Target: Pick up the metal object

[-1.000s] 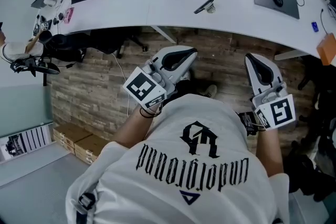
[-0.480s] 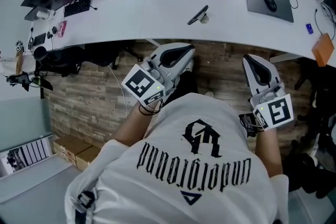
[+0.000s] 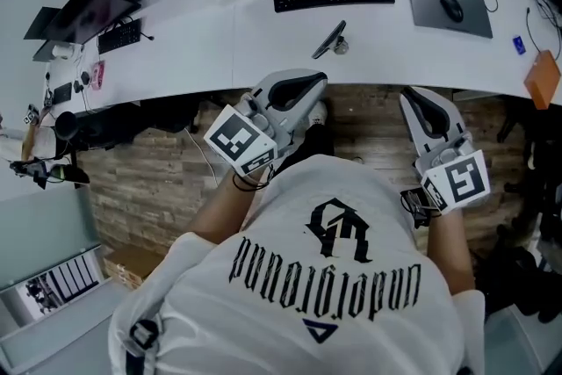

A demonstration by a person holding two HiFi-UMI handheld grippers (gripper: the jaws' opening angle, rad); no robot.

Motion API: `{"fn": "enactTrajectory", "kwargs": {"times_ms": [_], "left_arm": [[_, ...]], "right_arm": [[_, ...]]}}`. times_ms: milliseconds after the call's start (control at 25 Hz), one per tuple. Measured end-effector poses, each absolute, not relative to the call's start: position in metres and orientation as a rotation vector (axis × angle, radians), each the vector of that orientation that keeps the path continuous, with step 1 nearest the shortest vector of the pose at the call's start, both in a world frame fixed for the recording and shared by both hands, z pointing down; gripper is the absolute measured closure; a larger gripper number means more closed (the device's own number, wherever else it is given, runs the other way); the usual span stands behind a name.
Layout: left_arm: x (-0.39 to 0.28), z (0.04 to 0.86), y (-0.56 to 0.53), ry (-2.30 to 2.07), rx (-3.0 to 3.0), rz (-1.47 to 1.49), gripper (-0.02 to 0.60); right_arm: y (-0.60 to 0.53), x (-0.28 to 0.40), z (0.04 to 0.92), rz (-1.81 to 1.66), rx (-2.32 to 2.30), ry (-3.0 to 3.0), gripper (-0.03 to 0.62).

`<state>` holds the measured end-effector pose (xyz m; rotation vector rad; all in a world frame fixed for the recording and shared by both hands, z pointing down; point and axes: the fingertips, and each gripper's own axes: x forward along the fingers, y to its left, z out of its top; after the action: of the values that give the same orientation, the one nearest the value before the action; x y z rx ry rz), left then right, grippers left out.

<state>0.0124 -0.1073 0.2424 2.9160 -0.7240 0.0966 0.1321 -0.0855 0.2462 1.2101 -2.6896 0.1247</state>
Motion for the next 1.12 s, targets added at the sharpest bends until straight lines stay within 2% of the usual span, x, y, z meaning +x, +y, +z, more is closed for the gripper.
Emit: {"fn": "enactTrajectory", "kwargs": {"times_ms": [600, 1120], "left_arm": [[-0.004, 0.275, -0.223, -0.564, 2.893, 0.148, 0.566], [-0.009, 0.331, -0.283, -0.449, 2.840, 0.230, 0.566]], "right_arm": [[-0.199, 0.093, 0.286, 0.329, 1.232, -2.659, 0.573], [-0.264, 0.074, 0.376, 0.663, 1.221, -2.587, 0.491]]}}
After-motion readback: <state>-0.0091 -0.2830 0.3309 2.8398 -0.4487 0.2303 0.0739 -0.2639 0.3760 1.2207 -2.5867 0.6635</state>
